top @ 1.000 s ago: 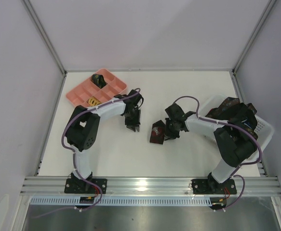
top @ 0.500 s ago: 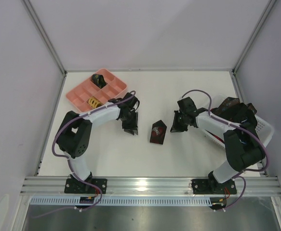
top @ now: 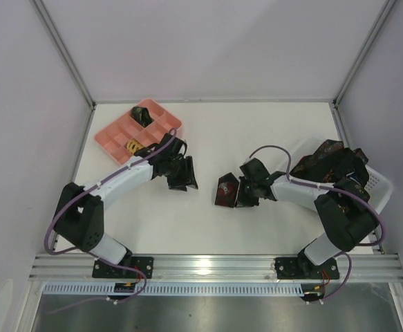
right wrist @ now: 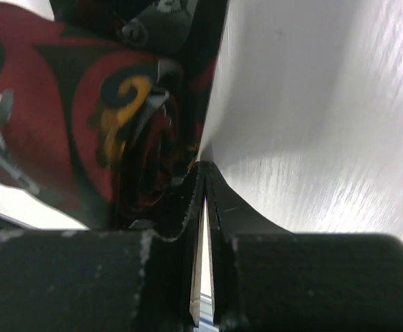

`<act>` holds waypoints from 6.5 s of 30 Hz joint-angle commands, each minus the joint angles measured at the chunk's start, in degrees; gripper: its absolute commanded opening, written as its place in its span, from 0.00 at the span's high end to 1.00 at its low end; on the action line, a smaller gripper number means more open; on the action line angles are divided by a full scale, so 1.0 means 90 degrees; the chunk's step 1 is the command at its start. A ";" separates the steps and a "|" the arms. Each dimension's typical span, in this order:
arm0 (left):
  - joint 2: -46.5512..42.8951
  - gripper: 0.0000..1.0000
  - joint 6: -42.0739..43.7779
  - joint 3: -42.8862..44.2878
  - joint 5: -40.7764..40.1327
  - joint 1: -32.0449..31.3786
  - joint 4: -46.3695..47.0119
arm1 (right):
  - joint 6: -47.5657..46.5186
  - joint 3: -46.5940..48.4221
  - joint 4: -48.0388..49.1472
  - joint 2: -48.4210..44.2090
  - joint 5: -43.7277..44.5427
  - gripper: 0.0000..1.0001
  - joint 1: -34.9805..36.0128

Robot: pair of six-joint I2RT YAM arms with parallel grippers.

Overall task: Roll the ties
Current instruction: Roll the tie, then place the rolled tie into the container

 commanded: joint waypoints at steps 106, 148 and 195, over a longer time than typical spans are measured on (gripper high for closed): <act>0.2114 0.53 -0.2684 -0.0343 0.1222 0.0613 0.3541 | -0.1203 0.4163 -0.0346 0.3060 -0.3258 0.87 -0.0974; 0.1353 0.00 -0.1785 -0.1104 0.1808 0.0779 0.2378 | -0.1057 0.3998 -0.1401 0.2132 -0.2350 0.85 -0.1101; 0.3403 0.68 0.2756 0.3349 0.0313 0.0593 -0.0709 | 0.4500 0.2014 -0.0318 0.1779 0.2543 0.87 0.2005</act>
